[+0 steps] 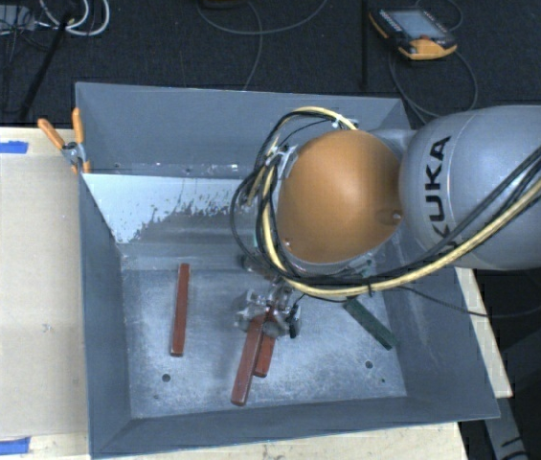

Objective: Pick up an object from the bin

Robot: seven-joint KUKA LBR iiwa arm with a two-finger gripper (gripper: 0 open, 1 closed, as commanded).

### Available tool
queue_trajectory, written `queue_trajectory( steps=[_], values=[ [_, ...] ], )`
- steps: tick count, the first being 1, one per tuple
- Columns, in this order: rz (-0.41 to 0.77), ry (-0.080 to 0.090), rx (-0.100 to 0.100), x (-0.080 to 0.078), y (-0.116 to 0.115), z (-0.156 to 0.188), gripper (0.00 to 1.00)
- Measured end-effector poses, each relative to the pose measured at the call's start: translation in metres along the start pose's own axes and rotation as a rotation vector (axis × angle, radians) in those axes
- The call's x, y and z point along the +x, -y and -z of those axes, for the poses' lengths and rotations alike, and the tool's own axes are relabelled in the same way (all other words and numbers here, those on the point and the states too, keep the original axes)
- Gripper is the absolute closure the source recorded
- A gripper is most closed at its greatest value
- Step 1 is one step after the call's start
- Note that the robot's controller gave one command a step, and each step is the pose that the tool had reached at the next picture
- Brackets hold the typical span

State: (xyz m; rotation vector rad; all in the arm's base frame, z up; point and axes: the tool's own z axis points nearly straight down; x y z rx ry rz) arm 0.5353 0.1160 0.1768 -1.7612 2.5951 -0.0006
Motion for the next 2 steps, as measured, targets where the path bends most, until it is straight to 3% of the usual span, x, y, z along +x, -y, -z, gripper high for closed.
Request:
queue_trajectory(
  steps=[1, 2],
  values=[
    [-0.005, -0.002, -0.005, 0.001, 0.000, -0.002, 1.00],
    [0.020, 0.000, -0.001, -0.007, -0.005, 0.038, 1.00]
  ],
)
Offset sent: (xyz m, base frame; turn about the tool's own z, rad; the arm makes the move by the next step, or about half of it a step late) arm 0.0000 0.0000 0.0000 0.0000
